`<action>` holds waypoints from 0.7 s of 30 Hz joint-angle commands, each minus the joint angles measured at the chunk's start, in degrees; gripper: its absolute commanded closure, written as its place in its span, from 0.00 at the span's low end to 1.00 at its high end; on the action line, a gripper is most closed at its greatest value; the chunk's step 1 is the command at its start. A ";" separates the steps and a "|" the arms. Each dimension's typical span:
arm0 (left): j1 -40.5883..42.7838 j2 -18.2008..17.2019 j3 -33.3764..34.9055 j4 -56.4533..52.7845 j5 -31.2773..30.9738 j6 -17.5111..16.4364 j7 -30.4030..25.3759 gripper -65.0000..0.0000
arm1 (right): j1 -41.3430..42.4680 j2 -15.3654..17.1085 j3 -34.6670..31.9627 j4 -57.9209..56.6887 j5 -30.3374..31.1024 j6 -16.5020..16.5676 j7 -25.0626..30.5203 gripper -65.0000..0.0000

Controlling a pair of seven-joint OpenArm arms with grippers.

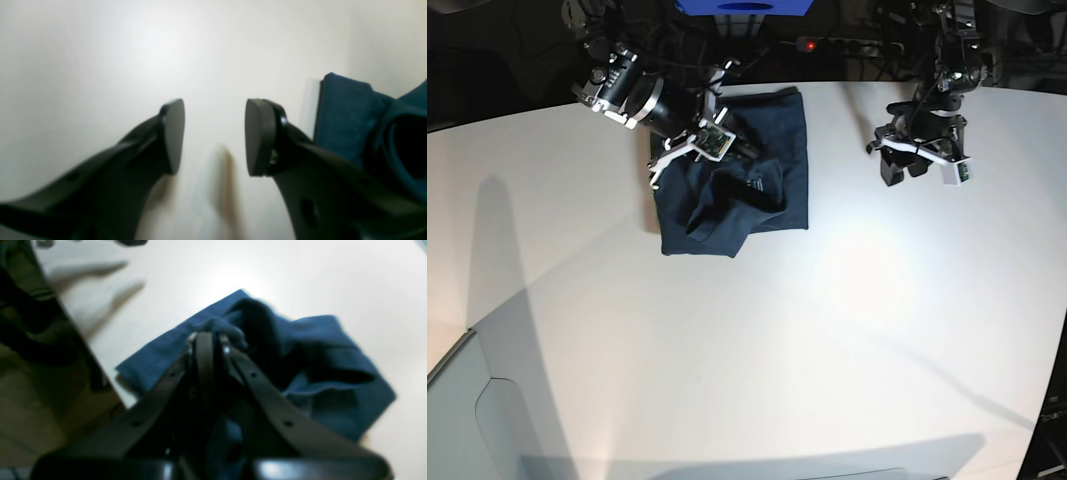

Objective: Fold the T-shirt properly
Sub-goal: 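Release the folded end with the right gripper and lift away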

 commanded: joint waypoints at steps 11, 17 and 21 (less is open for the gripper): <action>0.26 -0.86 -0.36 1.23 -0.28 -0.22 -1.14 0.56 | 0.05 1.95 -7.59 -2.92 1.40 0.74 1.88 1.00; 0.35 -0.42 -2.55 1.23 -0.37 -0.22 -1.05 0.56 | 0.93 1.77 -7.59 -5.30 1.40 0.74 1.97 1.00; 0.35 -0.78 -2.73 1.23 -0.37 -0.22 -1.05 0.56 | 1.01 1.68 -7.68 -6.09 1.40 0.74 1.88 0.93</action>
